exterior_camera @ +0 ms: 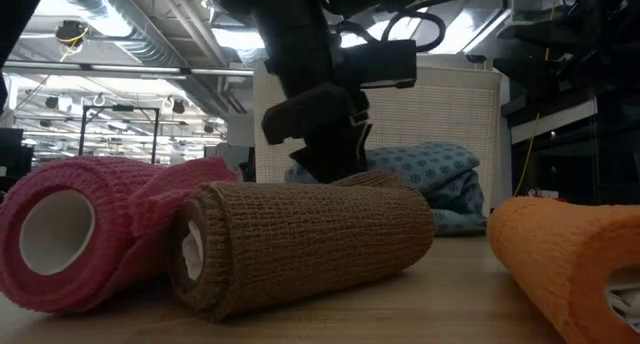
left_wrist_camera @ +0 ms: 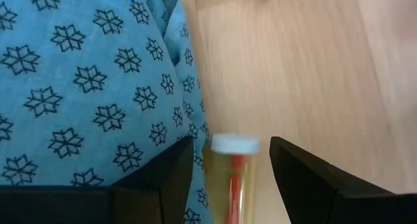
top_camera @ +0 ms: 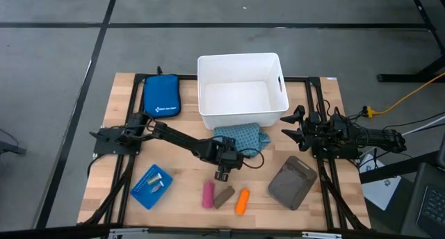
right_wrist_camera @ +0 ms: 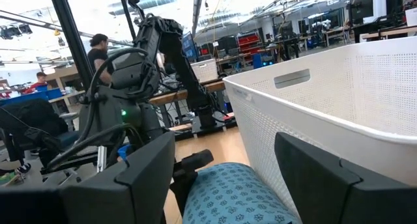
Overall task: Pick & Place Medicine items
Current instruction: Put the yellow pill bottle into the blue basket
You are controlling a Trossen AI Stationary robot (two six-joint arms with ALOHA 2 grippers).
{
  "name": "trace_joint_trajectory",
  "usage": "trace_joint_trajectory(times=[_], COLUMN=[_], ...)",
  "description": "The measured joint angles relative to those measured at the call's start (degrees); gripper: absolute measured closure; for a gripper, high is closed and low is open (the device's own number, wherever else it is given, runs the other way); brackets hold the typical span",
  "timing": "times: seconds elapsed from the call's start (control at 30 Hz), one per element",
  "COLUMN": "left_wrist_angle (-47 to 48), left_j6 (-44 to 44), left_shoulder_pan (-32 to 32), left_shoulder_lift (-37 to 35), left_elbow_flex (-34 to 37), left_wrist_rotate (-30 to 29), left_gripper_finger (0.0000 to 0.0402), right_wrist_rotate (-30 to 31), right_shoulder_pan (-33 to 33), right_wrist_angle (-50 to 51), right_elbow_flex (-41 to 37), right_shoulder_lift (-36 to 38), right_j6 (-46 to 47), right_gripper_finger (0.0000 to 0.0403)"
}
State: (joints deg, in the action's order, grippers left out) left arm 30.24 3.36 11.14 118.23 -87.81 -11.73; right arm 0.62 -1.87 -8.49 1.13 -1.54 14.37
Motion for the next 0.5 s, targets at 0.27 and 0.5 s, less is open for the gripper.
trace_joint_trajectory(times=[0.27,0.5], left_wrist_angle=[-1.7,-1.8], left_j6=[-0.3,-0.7], left_shoulder_pan=[-0.1,-0.1], left_shoulder_lift=[3.3,3.3], left_elbow_flex=[-0.2,-0.1], left_wrist_rotate=[2.4,2.5], left_gripper_finger=[0.0201,0.0202], right_wrist_rotate=[0.0,0.0], right_shoulder_pan=[0.0,0.0], right_wrist_angle=[0.0,0.0], right_elbow_flex=[0.0,0.0], right_shoulder_lift=[0.0,0.0], right_j6=[0.0,0.2], right_gripper_finger=[0.0136,0.0136])
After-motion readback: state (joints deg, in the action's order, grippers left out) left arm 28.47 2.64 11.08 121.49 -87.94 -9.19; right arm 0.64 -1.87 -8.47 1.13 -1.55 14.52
